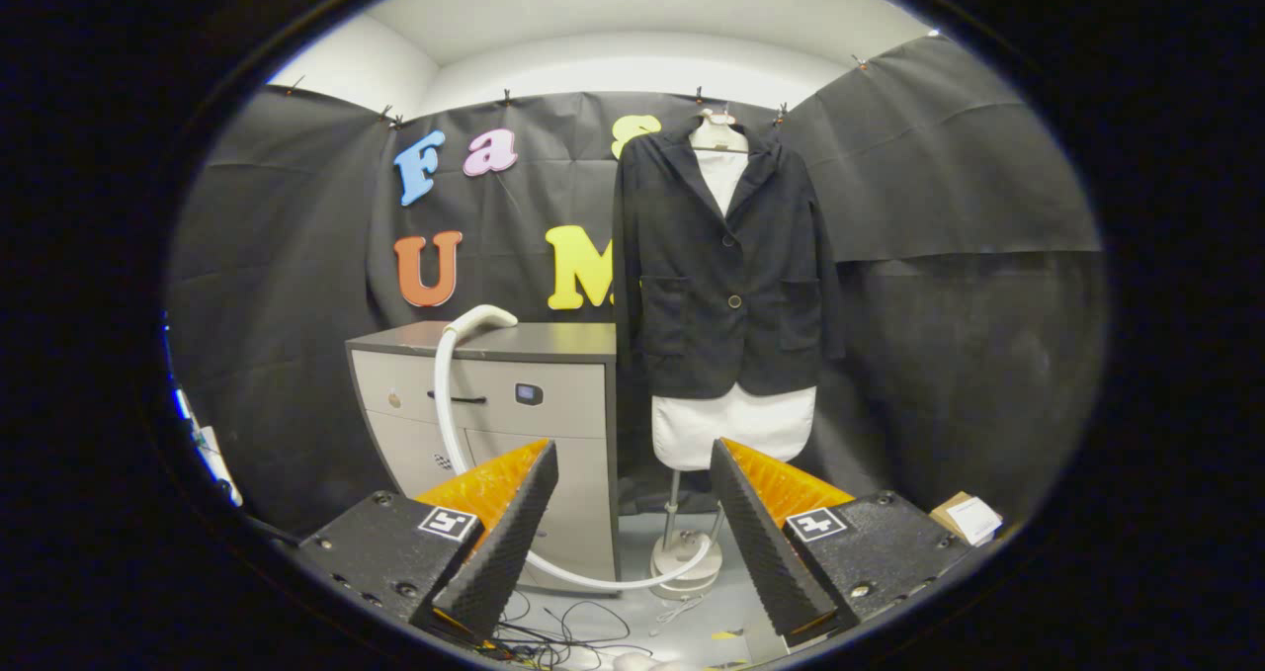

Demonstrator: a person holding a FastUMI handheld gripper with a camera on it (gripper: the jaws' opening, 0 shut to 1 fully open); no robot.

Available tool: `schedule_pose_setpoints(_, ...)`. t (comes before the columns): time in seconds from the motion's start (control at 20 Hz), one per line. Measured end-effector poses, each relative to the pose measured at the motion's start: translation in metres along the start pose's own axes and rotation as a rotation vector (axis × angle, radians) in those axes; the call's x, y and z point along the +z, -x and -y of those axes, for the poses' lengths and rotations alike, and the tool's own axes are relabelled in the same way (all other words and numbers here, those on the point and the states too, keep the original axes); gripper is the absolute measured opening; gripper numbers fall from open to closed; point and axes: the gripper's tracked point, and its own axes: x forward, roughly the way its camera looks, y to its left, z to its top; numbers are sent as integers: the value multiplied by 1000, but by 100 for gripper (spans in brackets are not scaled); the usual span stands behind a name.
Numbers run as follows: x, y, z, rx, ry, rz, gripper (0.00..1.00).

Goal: Iron the clothes twice with a garment steamer, once on the left side and once on the right side.

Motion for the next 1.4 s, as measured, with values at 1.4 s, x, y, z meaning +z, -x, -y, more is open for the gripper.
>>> schedule_pose_setpoints(1.4, 105, -319, -311, 291, 106, -302, 95)
